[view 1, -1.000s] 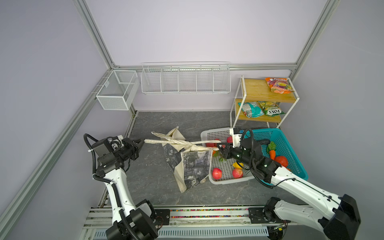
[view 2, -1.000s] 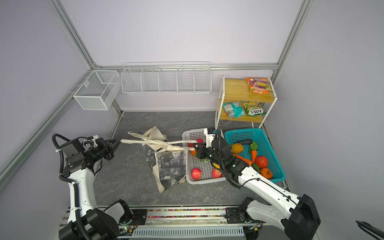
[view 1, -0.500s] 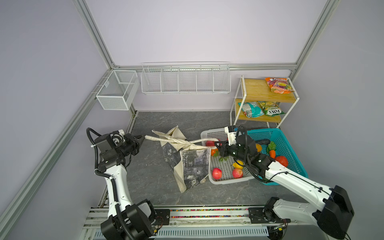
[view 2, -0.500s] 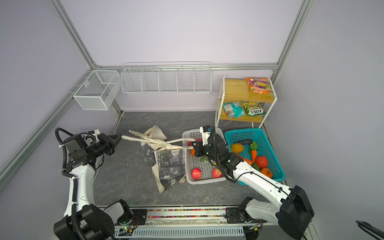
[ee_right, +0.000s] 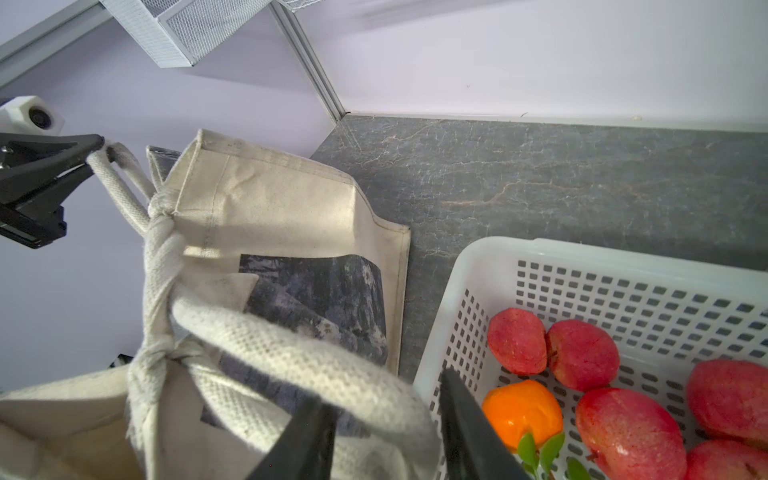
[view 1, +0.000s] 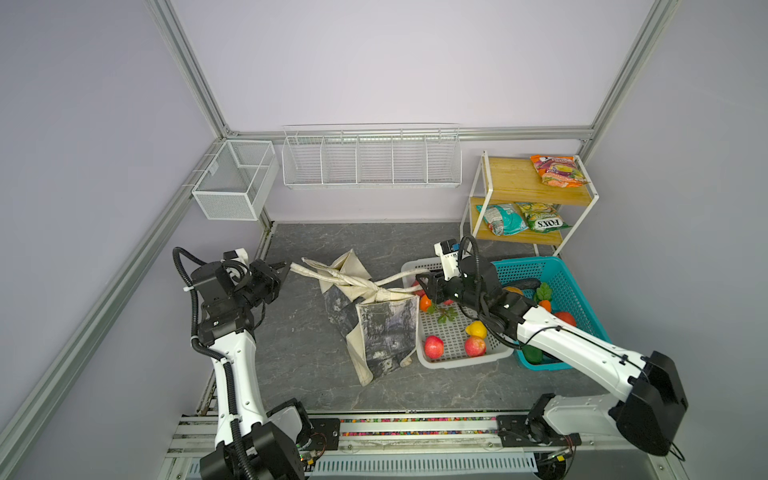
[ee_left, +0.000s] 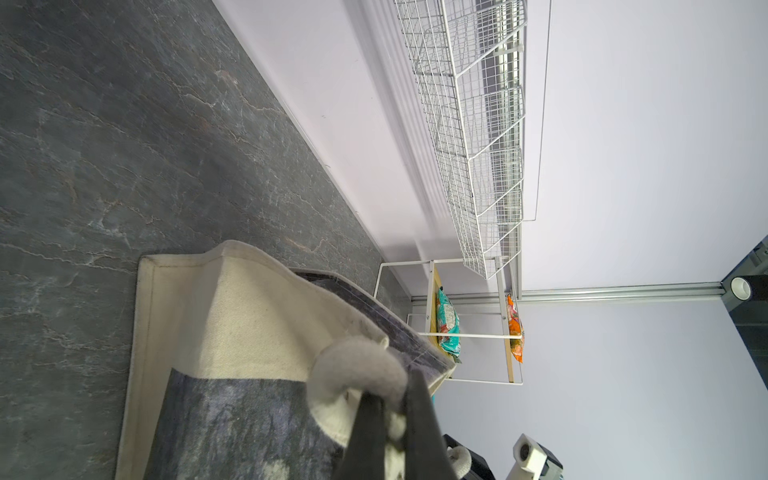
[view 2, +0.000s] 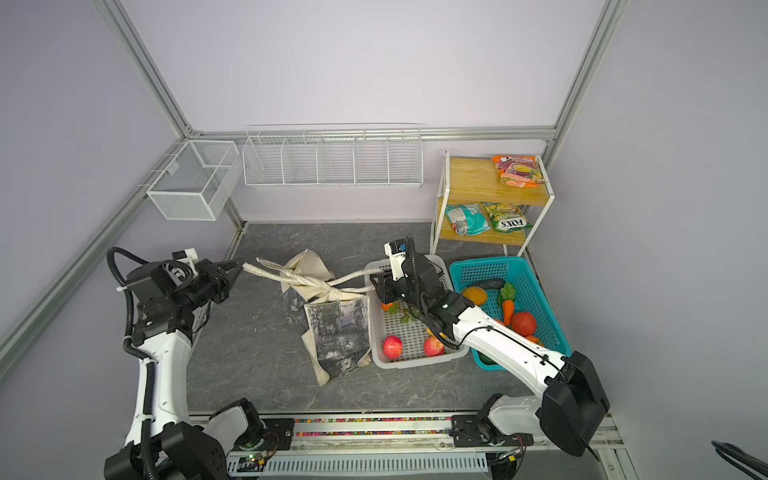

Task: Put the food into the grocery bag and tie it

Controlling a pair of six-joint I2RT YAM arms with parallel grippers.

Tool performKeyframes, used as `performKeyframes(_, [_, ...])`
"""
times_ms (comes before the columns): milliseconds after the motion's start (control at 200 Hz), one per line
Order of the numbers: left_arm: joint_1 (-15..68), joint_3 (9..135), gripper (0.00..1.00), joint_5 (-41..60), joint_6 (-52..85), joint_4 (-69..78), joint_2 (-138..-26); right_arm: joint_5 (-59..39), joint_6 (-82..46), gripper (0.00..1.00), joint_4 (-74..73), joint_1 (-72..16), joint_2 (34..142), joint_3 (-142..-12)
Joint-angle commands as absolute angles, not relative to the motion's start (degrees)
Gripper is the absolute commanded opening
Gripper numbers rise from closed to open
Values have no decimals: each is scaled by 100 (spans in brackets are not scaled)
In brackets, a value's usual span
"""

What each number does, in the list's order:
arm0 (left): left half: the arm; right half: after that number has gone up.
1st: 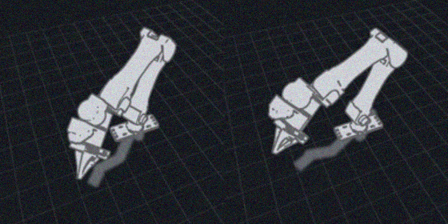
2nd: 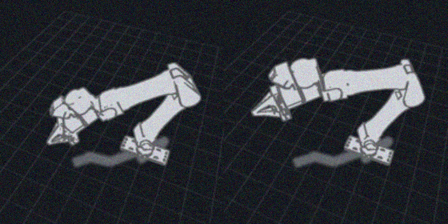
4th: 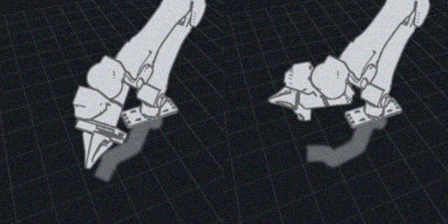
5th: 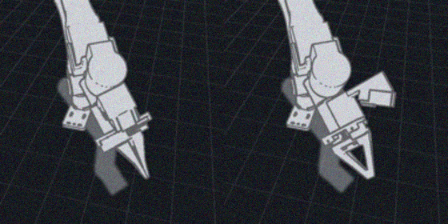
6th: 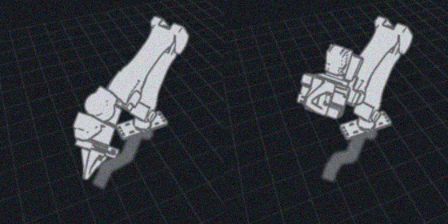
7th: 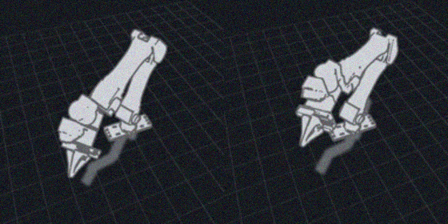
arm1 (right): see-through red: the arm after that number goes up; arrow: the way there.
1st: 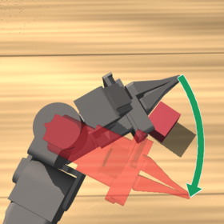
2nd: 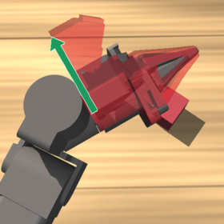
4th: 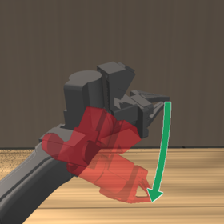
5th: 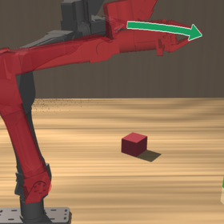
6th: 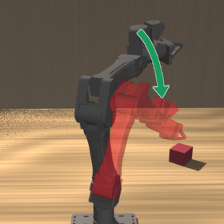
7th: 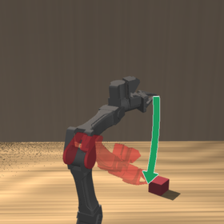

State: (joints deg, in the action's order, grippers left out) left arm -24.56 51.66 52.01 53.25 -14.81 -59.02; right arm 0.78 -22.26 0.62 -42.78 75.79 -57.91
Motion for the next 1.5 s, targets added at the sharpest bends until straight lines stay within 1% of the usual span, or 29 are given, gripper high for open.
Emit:
performKeyframes(0, [-2408,5383,0,5155,5186,-1389,-5855,54,-2018,49,199,-4311,7752,-6026])
performKeyframes(200, [-2387,5419,0,5186,5177,-1394,-5885,327,-1784,62,571,-4307,8062,-6373])
performKeyframes(385, [-2384,5415,0,5199,5168,-1388,-5920,634,-1543,77,815,-4308,8241,-6615])
performKeyframes(450, [-2384,5414,0,5186,5175,-1385,-5929,659,-1496,79,802,-4308,8277,-6684])
performKeyframes(520, [-2383,5414,0,5185,5173,-1372,-5934,609,-1451,79,783,-4307,8326,-6785])
performKeyframes(610, [-2369,5405,0,5177,5177,-1367,-5960,516,-1395,74,710,-4307,8402,-6900])
performKeyframes(675, [-2341,5414,0,5174,5177,-1356,-5973,407,-1365,64,647,-4307,8441,-6979])
performKeyframes(735, [-2321,5423,0,5166,5176,-1346,-6002,299,-1354,51,615,-4309,8477,-7069])
performKeyframes(795, [-2319,5450,0,5143,5146,-1358,-6053,219,-1379,32,615,-4315,8481,-7125])
performKeyframes(835, [-2314,5479,0,5129,5134,-1363,-6086,179,-1417,21,608,-4320,8452,-7124])
performKeyframes(905, [-2318,5556,0,5062,5124,-1373,-6121,165,-1515,7,549,-4332,8335,-7040])
performKeyframes(1105, [-2464,5685,0,4249,5101,-1559,-6099,744,-2229,7,317,-4218,7655,-6262])
performKeyframes(1204, [-2557,5498,0,4078,5364,-1247,-6113,965,-2611,7,290,-4066,7434,-5875])
performKeyframes(1499, [-2897,5159,0,3718,5571,-1074,-5999,1434,-3410,7,409,-3838,7011,-5168])
